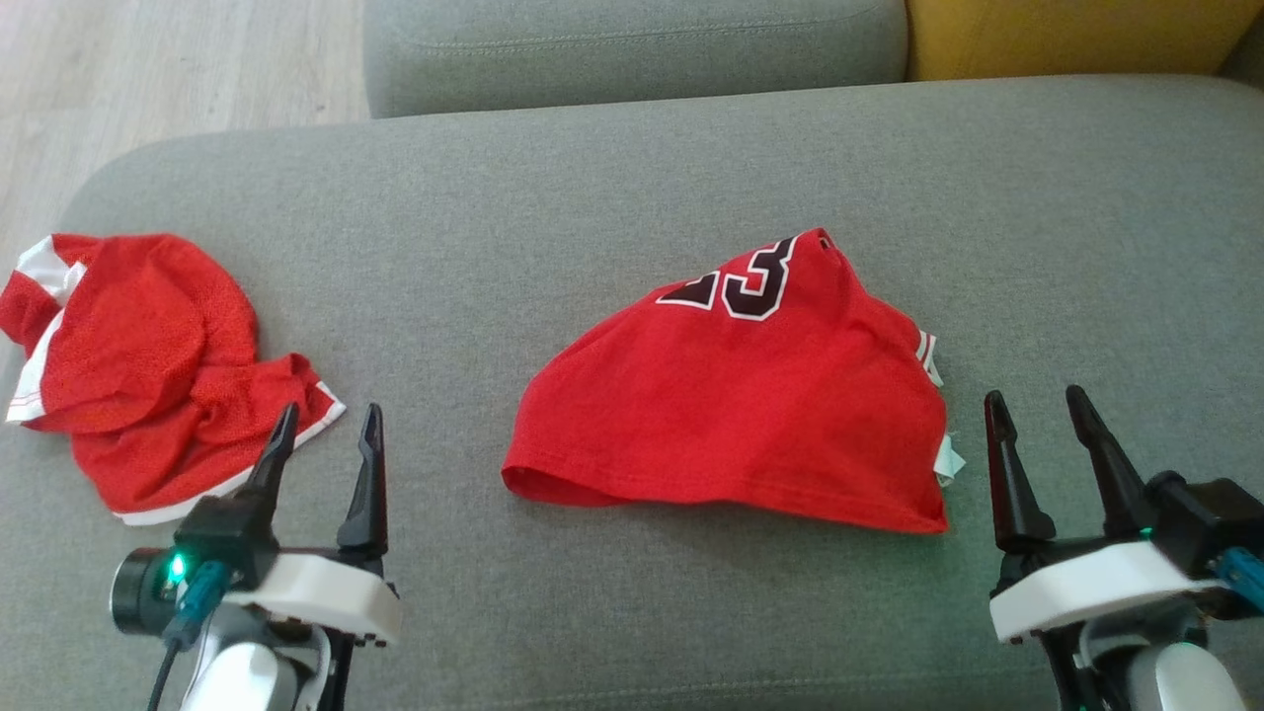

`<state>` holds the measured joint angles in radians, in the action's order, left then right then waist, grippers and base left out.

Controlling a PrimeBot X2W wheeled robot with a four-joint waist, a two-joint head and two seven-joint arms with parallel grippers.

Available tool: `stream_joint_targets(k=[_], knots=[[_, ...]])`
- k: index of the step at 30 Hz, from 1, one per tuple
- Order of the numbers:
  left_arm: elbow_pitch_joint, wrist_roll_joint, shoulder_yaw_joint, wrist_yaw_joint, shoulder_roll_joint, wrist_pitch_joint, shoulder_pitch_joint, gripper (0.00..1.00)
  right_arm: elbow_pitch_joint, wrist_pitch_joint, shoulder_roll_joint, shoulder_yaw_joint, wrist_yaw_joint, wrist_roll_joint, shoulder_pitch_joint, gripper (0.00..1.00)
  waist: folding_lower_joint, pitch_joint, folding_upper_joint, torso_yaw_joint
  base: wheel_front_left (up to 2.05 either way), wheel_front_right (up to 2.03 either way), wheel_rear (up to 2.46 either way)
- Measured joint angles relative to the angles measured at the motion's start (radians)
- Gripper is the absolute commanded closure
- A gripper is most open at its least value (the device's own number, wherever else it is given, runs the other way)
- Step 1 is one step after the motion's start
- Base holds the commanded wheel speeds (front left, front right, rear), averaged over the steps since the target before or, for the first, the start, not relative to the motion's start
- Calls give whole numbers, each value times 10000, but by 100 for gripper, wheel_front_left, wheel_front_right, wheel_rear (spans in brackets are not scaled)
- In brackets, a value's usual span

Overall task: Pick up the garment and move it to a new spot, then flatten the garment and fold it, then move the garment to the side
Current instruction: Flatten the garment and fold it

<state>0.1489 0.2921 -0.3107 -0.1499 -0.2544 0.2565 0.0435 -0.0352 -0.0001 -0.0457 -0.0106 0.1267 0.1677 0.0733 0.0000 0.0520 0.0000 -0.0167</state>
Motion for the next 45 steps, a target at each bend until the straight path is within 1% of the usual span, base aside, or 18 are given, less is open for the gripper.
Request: stream_joint_targets(k=[6,11,14,19,22,27,31,34,35,38,39,40,41,45], knots=[[23,-6,-249,19,0,-144,35,0,0,0,0,4,0,4,-11,0,0,116,0,-16,0,0,0],[82,-251,-999,374,67,-612,462,0,-19,0,0,15,0,31,-30,0,0,362,0,-58,0,0,0],[196,-328,-1630,784,357,-1024,1006,0,-35,0,0,38,0,31,-83,0,0,553,0,-113,0,0,0],[757,-460,-2955,1693,1074,-2023,1897,0,-46,-13,2,105,0,86,-406,0,0,930,0,-267,0,0,0],[1235,-462,-3471,2034,1367,-2617,2265,0,-31,-33,2,150,0,86,-588,0,0,1124,0,-430,0,0,0],[1862,-460,-3898,2222,1494,-3139,2743,0,12,-79,2,161,0,104,-675,0,0,1382,0,-672,0,0,0],[2433,-458,-4263,2470,1624,-3503,3190,0,105,-148,2,167,0,188,-803,0,0,1642,0,-908,0,0,0],[2698,-462,-4514,2525,1672,-3528,3432,0,128,-196,2,153,0,213,-977,0,0,1817,0,-1058,0,0,0],[2989,-571,-4577,2550,1676,-3649,3577,0,165,-265,2,150,0,267,-1069,0,0,1913,0,-1135,0,0,0],[3373,-637,-4596,2460,1689,-3693,3789,0,203,-276,2,163,0,278,-1092,0,0,2033,0,-1232,0,0,0],[3440,-640,-4598,2452,1712,-3689,3874,5,228,-280,2,169,0,307,-1096,0,0,2061,0,-1261,0,0,0],[3505,-665,-4596,2445,1741,-3680,3976,55,263,-336,2,174,0,345,-1105,0,0,2081,0,-1288,0,0,0],[3584,-694,-4594,2376,1762,-3593,4060,100,293,-362,2,182,0,364,-1123,0,0,2095,0,-1310,0,0,0],[3657,-696,-4569,2276,1766,-3196,4169,100,412,-414,2,169,0,364,-1262,0,0,2059,0,-1312,0,0,0]])
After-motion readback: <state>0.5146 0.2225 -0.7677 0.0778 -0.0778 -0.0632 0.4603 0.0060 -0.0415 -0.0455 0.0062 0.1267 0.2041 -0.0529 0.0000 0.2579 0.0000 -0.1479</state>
